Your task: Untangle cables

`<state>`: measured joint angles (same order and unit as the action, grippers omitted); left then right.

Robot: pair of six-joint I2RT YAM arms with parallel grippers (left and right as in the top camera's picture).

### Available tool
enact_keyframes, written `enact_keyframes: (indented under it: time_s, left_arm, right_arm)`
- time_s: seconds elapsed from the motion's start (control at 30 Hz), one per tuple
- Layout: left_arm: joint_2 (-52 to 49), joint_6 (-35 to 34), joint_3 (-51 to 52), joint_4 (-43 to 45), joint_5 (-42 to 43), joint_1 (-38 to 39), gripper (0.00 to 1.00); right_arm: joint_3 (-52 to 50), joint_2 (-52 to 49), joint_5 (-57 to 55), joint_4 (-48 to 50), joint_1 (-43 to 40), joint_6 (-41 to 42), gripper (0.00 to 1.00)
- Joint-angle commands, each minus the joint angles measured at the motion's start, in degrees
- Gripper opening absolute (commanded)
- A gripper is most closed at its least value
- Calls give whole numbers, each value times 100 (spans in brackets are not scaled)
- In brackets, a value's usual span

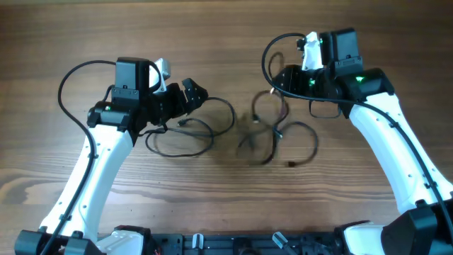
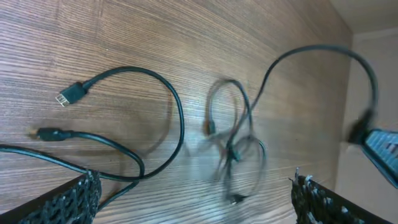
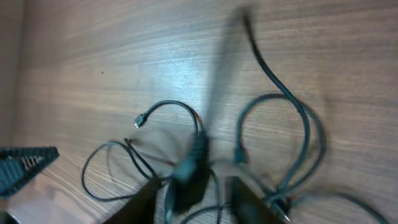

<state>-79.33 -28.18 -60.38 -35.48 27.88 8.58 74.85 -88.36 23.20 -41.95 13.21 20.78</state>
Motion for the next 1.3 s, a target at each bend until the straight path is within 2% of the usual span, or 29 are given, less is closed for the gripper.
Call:
enact_keyframes:
  time_s: [0.0,0.13,0.2,0.33,0.4,0.47,0.53,0.57,0.7,0.83,1.0,1.07,1.27]
  left_arm:
    - [205,142,-116,7,-52,-63,100]
    - [1113,245,-168,-63,-59,-721,100]
    - [1368,245,-168,-293,-76,-1252,100]
    - [1248,247,-166,-841,-116,-2249,100]
    - [1045,251,-166,-1064,-485,-2599,100]
    - [855,560,-166,-1132,-509,-2804,100]
    - [693,804,-166,-1128,-503,-3008,100]
    - [544,850,-166,-1126,-503,-3134,100]
    - [280,850,-166,-1198,-496,-3200,100]
    - [267,942,-168,-1178,-483,-3338,100]
    - [267,1001,-166,-1237,-485,-3550,100]
    - [267,1001,-166,-1233,-483,-3550,100]
    - [267,999,-166,-1235,-485,-3550,100]
  right_arm:
    - [90,-79,-7,-105,13,-2,54]
    - [90,-79,144,-280,232,-428,64]
    - [90,-81,149,-295,780,-505,68]
    - [90,-442,-302,0,1939,-129,67]
    - [90,-850,-94,328,2396,-590,66]
    - [90,-1261,660,695,2796,-1606,66]
    - [90,-1545,957,1137,3154,-1956,72]
    - [90,-1722,968,1550,3447,-1974,78]
    - [90,-2234,964,2297,4006,-1919,81]
    - [90,-2789,643,2608,4201,-1904,83]
    - [90,-2977,597,3128,4201,-1742,79]
    - [90,-3045,468,3182,4203,-1561,72]
    - [90,-3405,442,3235,4201,-1263,34]
